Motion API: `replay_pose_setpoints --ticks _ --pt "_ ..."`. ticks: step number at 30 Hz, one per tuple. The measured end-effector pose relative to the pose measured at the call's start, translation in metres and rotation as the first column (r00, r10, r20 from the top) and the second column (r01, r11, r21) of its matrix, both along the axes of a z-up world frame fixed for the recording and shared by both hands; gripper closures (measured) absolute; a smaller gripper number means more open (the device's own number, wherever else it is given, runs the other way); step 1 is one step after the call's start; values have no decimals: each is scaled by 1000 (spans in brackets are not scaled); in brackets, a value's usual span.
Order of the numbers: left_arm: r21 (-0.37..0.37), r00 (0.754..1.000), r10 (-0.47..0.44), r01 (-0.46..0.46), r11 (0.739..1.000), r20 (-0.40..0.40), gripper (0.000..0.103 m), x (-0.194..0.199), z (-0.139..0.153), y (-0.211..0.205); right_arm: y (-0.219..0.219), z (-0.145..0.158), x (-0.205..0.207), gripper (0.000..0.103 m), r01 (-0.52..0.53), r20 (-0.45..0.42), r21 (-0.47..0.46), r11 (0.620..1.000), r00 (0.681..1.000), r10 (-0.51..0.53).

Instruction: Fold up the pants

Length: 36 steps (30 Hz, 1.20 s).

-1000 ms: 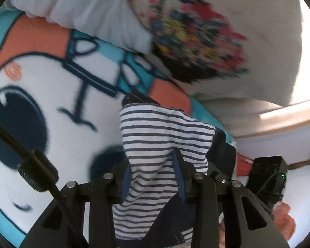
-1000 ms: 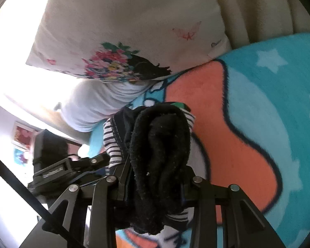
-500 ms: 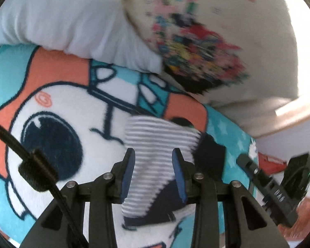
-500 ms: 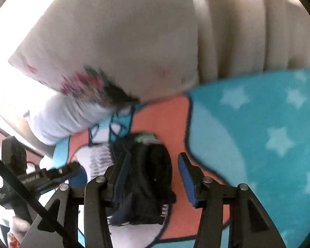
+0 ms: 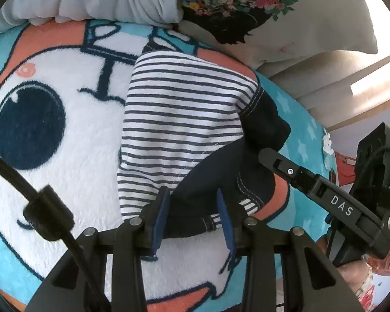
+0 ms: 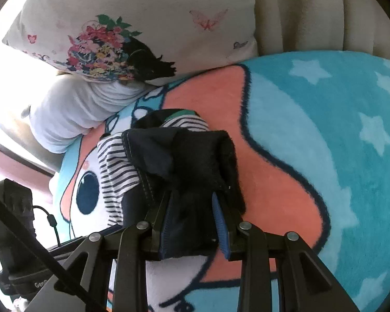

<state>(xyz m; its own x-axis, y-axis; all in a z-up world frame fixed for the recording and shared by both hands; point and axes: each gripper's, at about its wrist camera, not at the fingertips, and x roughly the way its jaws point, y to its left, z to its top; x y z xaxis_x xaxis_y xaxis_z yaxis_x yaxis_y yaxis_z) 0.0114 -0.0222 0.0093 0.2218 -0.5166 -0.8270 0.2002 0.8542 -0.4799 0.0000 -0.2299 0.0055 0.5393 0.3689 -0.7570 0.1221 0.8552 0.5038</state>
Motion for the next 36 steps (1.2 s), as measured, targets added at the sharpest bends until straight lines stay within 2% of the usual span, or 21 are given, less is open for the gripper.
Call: replay_pose_setpoints --ticks 4,5,7,10,12,13,15,17,19,20,22,23,25,29,32,36 --pt "13 998 -8 7 1000 55 67 -5 16 3 -3 15 -7 69 25 12 -4 1000 1000 -25" --pt "30 995 -13 10 1000 95 66 -8 23 5 -2 19 -10 67 31 13 -26 999 999 -30" --pt "64 987 -20 10 998 159 63 -13 37 7 0 26 -20 55 53 6 -77 996 999 -52" --pt "153 957 -13 -33 988 291 58 -26 60 20 4 26 -34 52 89 -17 -92 992 996 -91" --pt "217 912 -7 -89 972 410 47 -38 79 27 10 24 -44 51 103 -30 -114 988 994 -107" --pt "243 878 -7 -124 962 479 43 -45 90 31 15 23 -49 51 108 -36 -131 985 993 -114" --pt "258 829 -3 -171 951 560 24 -53 106 40 23 21 -56 51 114 -34 -154 981 992 -121" --pt "247 767 10 -219 944 642 20 -64 125 55 32 21 -62 51 120 -40 -168 978 991 -128" --pt "229 735 31 -251 941 677 10 -70 140 67 41 22 -65 49 127 -40 -184 975 990 -136" --pt "215 727 50 -267 939 684 7 -71 146 74 45 24 -67 48 129 -38 -194 973 990 -139" --pt "199 739 72 -271 942 670 5 -69 148 81 55 26 -69 45 128 -36 -217 968 990 -139" --pt "190 756 77 -259 947 650 5 -65 144 86 61 28 -70 44 127 -36 -241 962 989 -140" --pt "193 775 63 -234 953 628 5 -62 136 87 71 30 -71 39 125 -34 -292 948 989 -141" --pt "239 834 24 -185 953 551 5 -52 113 89 87 29 -74 34 114 -30 -380 918 990 -135" --pt "239 869 15 -153 959 495 5 -50 98 88 93 22 -73 34 89 -63 -389 917 990 -123" --pt "272 898 -9 -124 954 441 5 -52 82 81 94 11 -74 34 70 -101 -393 917 988 -119"
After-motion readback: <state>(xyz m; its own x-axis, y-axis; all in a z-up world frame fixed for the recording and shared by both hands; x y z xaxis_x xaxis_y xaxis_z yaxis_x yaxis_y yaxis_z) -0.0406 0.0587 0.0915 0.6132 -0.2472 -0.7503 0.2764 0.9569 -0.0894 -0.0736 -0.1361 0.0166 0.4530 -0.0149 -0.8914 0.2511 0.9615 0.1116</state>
